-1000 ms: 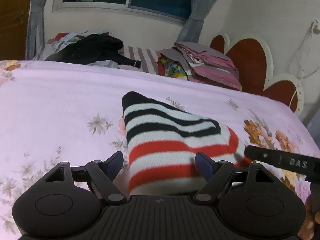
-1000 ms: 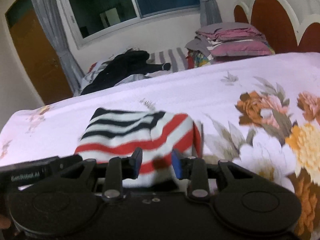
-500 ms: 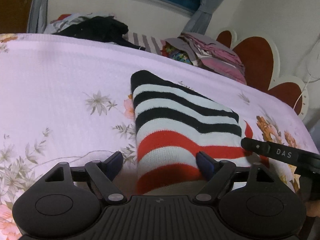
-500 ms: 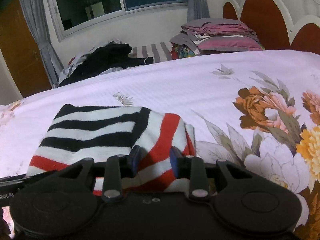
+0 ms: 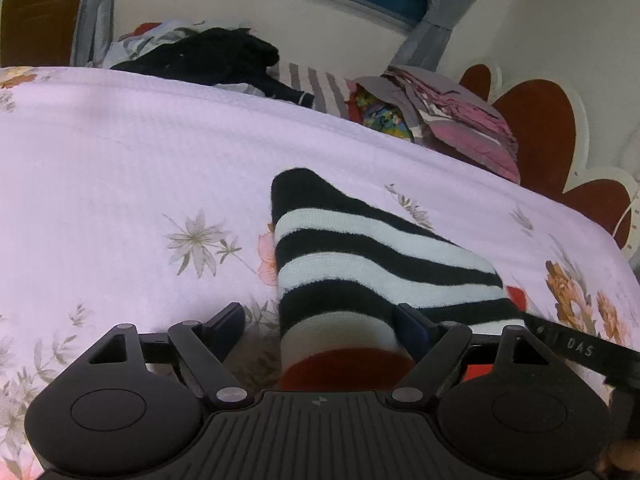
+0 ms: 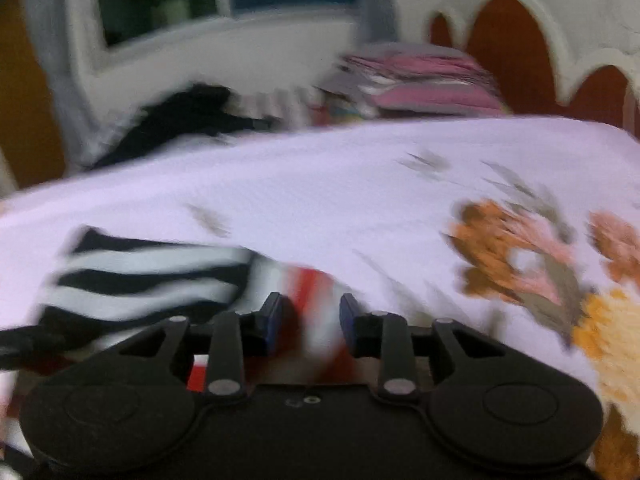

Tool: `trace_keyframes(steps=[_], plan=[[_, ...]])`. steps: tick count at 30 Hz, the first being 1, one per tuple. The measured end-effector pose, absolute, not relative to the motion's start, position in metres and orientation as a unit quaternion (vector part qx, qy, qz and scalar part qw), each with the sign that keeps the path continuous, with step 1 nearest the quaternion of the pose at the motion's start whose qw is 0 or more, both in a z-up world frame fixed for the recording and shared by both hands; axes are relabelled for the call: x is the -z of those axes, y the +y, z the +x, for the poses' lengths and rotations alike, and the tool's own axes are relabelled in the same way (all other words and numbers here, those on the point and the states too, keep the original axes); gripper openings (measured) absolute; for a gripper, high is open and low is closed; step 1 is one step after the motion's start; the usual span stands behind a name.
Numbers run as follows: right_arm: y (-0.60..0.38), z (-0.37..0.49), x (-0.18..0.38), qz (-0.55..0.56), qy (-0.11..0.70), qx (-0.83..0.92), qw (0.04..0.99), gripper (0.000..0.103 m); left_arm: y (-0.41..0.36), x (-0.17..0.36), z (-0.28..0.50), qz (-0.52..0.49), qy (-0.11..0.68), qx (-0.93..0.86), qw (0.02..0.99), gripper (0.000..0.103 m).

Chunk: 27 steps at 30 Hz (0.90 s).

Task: Fold small clothes

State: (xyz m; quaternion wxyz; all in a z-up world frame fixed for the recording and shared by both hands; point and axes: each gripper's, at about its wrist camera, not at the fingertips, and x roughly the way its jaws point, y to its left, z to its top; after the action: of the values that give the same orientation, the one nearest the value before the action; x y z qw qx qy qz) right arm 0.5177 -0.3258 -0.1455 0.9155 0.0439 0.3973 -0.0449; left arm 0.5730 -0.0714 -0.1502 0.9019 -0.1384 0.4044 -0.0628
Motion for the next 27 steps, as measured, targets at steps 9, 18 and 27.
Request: trace_keyframes(steps=[9,18,27], plan=[[-0.319,0.502,0.119,0.051,0.362,0.014,0.931,0.034,-0.074,0.143,0.571,-0.112,0.402,0.059,0.907,0.081],[-0.304,0.482,0.122,0.009,0.379,-0.021,0.925,0.027,-0.076,0.138,0.565,-0.1,0.4,0.056,0.909,0.081],[-0.32,0.479,0.12,0.046,0.39,0.0,0.92,0.031,-0.078,0.124,0.547,-0.073,0.393,0.061,0.915,0.081]])
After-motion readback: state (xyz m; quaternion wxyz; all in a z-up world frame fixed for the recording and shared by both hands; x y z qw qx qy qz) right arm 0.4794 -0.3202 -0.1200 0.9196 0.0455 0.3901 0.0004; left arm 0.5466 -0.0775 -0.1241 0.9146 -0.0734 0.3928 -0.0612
